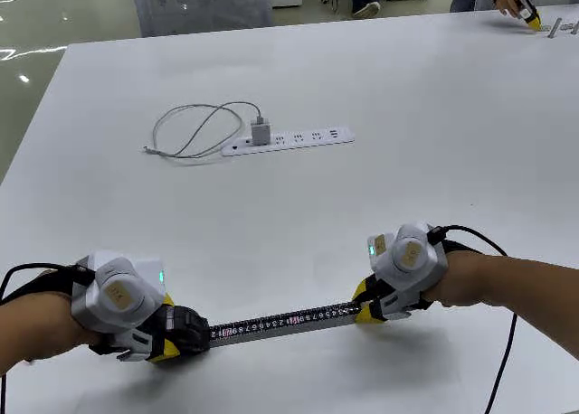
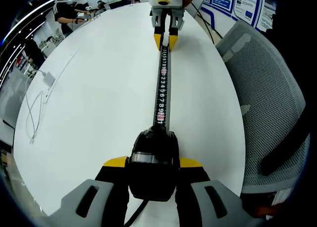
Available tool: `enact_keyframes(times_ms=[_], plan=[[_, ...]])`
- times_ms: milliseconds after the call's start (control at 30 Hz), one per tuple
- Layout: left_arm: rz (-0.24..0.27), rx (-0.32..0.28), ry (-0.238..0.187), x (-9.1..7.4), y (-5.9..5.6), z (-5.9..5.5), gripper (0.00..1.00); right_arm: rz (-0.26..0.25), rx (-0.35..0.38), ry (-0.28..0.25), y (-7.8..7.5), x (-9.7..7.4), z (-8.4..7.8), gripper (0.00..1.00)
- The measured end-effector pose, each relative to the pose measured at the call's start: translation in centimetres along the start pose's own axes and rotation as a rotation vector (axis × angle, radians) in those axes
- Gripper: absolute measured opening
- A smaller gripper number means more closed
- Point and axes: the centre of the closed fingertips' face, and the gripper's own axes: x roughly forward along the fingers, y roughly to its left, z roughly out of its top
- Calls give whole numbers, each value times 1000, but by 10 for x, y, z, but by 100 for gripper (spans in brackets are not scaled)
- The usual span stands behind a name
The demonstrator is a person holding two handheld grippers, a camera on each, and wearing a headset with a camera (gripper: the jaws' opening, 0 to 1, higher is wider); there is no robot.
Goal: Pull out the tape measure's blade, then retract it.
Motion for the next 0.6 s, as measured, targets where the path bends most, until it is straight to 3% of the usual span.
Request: enact_keyframes(times_ms=[600], plan=[[2, -2, -1, 0, 0, -1, 31, -3, 9, 8, -2, -3, -7, 9]])
